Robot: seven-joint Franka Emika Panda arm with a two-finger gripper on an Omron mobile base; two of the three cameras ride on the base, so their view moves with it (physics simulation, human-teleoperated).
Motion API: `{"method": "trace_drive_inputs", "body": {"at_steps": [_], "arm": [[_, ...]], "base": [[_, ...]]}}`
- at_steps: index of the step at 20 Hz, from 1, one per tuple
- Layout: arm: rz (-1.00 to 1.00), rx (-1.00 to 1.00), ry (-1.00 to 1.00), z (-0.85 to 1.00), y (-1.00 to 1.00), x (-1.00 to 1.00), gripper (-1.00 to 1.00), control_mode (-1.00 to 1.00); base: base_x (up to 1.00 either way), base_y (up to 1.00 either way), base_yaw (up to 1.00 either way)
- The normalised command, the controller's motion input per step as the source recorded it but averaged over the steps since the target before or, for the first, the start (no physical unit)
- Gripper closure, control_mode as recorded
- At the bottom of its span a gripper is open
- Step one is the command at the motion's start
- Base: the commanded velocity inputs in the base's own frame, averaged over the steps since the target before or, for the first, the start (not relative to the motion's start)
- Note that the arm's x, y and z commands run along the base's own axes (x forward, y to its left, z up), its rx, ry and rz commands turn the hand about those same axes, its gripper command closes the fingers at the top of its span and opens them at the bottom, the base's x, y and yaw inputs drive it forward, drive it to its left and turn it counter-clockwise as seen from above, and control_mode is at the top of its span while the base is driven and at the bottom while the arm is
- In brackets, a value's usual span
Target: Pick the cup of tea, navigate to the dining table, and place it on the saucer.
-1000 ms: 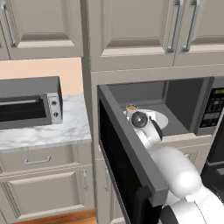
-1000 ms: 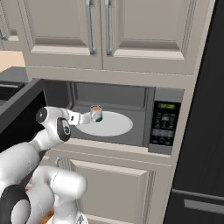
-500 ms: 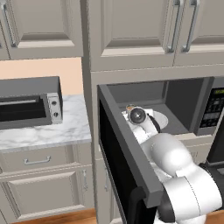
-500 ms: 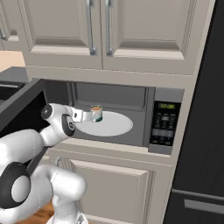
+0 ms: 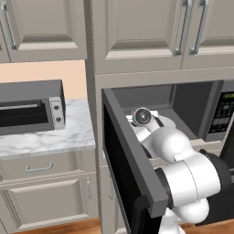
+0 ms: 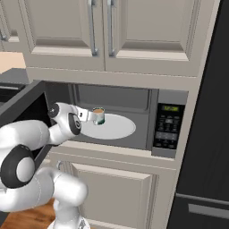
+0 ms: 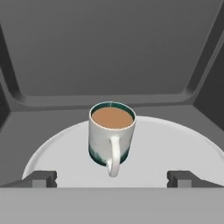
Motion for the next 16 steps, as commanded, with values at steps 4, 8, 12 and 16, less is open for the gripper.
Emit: {"method": "trace_drive_inputs", "body": {"at_steps": [4, 8, 12, 16], "arm": [[0.05, 0.01, 0.00, -0.17, 0.00, 0.12, -1.00, -1.00], [0.05, 0.00, 0.00, -0.22, 0.00, 0.19, -1.00, -1.00], [0.07, 0.04, 0.00, -0.20, -0.10, 0.23, -1.00, -1.00], [0.10, 0.07, 0.00, -0.21, -0.25, 0.15, -1.00, -1.00]], "base": [[0.00, 0.00, 0.00], [0.00, 0.00, 0.00], [0.00, 0.00, 0.00], [0.00, 0.00, 0.00]]}}
